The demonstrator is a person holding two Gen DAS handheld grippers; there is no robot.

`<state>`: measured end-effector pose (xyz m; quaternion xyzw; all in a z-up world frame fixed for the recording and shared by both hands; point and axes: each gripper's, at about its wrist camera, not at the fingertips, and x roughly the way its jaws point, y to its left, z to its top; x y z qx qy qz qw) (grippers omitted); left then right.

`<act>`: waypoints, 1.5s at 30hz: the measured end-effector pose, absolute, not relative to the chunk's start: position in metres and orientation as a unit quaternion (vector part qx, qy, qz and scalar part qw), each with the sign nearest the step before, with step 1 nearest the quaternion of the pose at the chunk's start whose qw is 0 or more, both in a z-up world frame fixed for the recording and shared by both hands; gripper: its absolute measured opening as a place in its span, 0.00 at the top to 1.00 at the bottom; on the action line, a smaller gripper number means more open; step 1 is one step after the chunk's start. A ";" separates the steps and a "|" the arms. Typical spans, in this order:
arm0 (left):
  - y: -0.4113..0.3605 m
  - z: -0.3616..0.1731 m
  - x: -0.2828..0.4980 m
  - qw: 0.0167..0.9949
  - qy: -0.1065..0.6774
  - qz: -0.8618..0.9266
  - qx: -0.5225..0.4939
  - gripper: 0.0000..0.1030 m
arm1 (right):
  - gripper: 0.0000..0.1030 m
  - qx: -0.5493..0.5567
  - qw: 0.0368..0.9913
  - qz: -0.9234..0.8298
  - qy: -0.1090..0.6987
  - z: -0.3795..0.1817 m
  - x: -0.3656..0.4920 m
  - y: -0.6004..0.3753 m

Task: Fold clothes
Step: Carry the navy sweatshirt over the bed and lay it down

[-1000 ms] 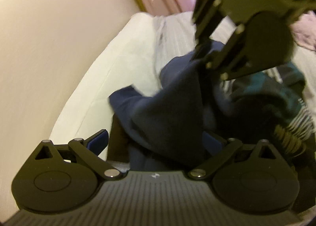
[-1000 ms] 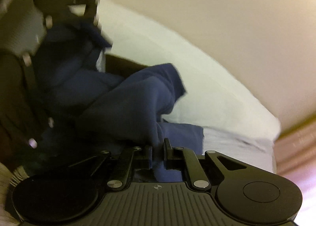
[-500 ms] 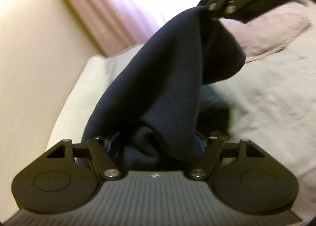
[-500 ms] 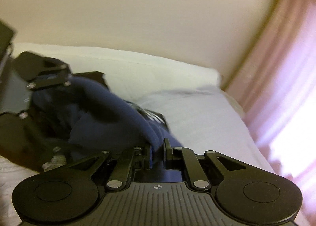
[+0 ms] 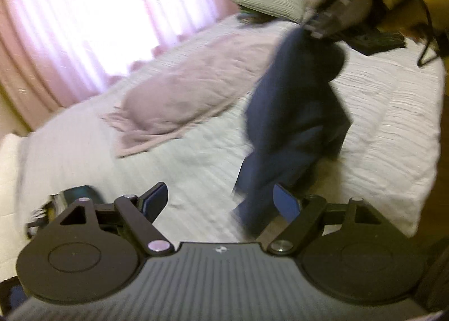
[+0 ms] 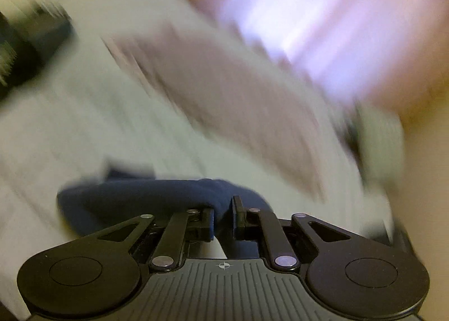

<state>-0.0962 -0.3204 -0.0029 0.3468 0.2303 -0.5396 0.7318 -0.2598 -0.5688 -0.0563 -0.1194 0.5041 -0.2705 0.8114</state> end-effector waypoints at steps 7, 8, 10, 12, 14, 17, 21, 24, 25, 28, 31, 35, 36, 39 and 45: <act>-0.356 -0.042 -0.117 0.682 0.236 -0.576 0.384 0.20 | 0.22 -0.051 0.765 -0.343 0.542 -0.099 -0.339 -0.575; -0.361 -0.048 -0.120 0.674 0.236 -0.581 0.390 0.20 | 0.22 -0.046 0.771 -0.339 0.537 -0.097 -0.341 -0.566; -0.370 -0.060 -0.125 0.660 0.235 -0.591 0.400 0.20 | 0.22 -0.027 0.778 -0.326 0.536 -0.101 -0.339 -0.549; -0.375 -0.065 -0.127 0.648 0.236 -0.601 0.404 0.20 | 0.22 -0.020 0.791 -0.303 0.531 -0.103 -0.331 -0.537; -0.377 -0.072 -0.128 0.643 0.238 -0.605 0.404 0.19 | 0.22 -0.022 0.801 -0.274 0.531 -0.109 -0.314 -0.527; -0.381 -0.082 -0.129 0.636 0.242 -0.612 0.404 0.18 | 0.22 -0.018 0.819 -0.221 0.528 -0.126 -0.277 -0.516; -0.386 -0.094 -0.128 0.628 0.255 -0.614 0.406 0.18 | 0.22 -0.018 0.834 -0.179 0.522 -0.137 -0.258 -0.523; -0.391 -0.098 -0.124 0.635 0.272 -0.600 0.403 0.18 | 0.22 -0.013 0.834 -0.166 0.525 -0.137 -0.252 -0.551; -0.396 -0.099 -0.122 0.640 0.281 -0.593 0.399 0.18 | 0.22 -0.011 0.833 -0.160 0.530 -0.139 -0.250 -0.563; -0.417 -0.108 -0.114 0.655 0.310 -0.567 0.392 0.18 | 0.22 -0.009 0.832 -0.142 0.536 -0.148 -0.259 -0.604; -0.446 -0.120 -0.106 0.665 0.343 -0.549 0.372 0.18 | 0.22 -0.002 0.828 -0.121 0.548 -0.168 -0.264 -0.660; -0.494 -0.149 -0.099 0.676 0.407 -0.508 0.346 0.20 | 0.22 0.009 0.830 -0.081 0.551 -0.189 -0.259 -0.726; -0.506 -0.157 -0.098 0.678 0.419 -0.499 0.340 0.20 | 0.22 0.016 0.829 -0.070 0.555 -0.195 -0.256 -0.739; -0.535 -0.183 -0.094 0.681 0.443 -0.481 0.329 0.21 | 0.22 0.048 0.826 -0.038 0.560 -0.210 -0.244 -0.771; -0.565 -0.219 -0.090 0.663 0.475 -0.462 0.348 0.38 | 0.22 0.147 0.813 -0.028 0.562 -0.228 -0.244 -0.796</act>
